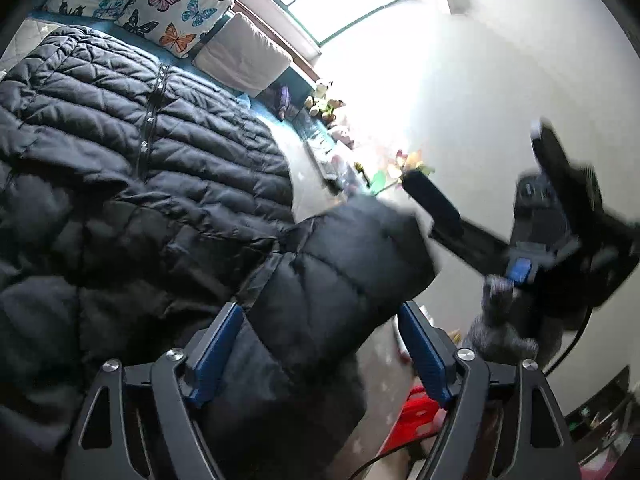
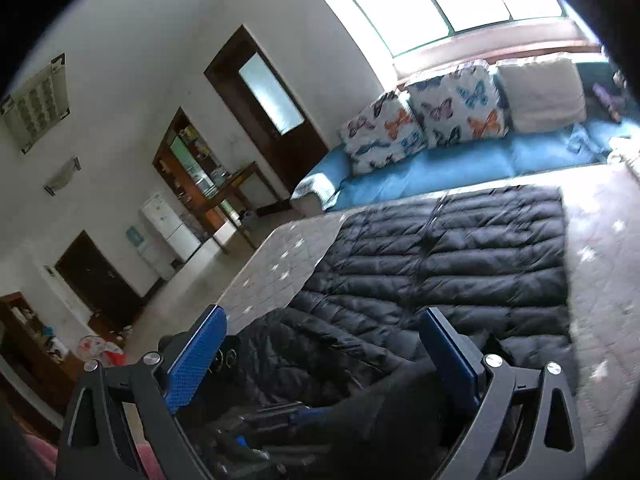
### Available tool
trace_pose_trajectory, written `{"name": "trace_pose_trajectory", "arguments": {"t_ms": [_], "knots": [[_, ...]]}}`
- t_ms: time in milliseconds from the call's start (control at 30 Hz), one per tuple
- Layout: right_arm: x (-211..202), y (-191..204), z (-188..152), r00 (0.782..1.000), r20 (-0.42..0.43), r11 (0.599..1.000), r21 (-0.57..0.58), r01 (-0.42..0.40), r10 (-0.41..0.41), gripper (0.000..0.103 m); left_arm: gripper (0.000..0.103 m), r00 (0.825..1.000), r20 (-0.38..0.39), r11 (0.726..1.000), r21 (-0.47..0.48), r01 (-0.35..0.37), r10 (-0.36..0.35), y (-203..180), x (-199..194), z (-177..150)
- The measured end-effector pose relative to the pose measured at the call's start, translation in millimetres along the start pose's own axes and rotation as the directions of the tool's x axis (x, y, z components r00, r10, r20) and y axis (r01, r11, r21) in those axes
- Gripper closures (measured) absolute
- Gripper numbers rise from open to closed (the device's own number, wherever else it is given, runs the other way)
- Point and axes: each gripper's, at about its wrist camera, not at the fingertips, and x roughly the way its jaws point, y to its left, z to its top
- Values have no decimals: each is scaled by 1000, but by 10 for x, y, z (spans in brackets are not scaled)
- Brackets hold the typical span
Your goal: Fold large clothes
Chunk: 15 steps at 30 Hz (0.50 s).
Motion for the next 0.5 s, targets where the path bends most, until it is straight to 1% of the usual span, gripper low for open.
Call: {"name": "trace_pose_trajectory", "arguments": {"t_ms": [33,67,100,133,167,233,267,333,400,500], "knots": [[-50,4,15,1000,14,1000,-6,3,-3,0,12,1000,12,1000,-7,13,-13,-18,12,28],[-124,14,37,999,32,1000,-14,-5,5,0,7,999,21,999,-5,45,-45,-40,55,47],[-150,23,54,999,44,1000,-17,-11,12,0,1,998,16,998,1,61,-61,-65,76,55],[-174,25,59,998,53,1000,-17,-21,22,0,0,998,-1,998,8,64,-64,-88,137,59],[-179,26,64,998,53,999,-15,-33,33,0,0,999,-15,999,5,51,-51,-91,199,45],[-153,13,47,999,37,999,-10,-39,40,0,0,999,-25,999,11,44,-44,-101,216,3],[-118,-2,8,998,18,998,-9,-55,55,0,0,999,-23,999,15,44,-44,-103,188,-13],[-64,-37,-56,998,-1,998,-2,-56,56,0,0,999,-7,999,23,33,-33,-102,73,-27],[-33,-101,-146,998,-15,998,15,-65,65,0,0,999,39,1000,20,11,-12,-93,-153,-23],[24,-173,-246,994,-43,994,53,-94,97,0,0,993,111,999,28,-32,29,-75,-569,-12]]}}
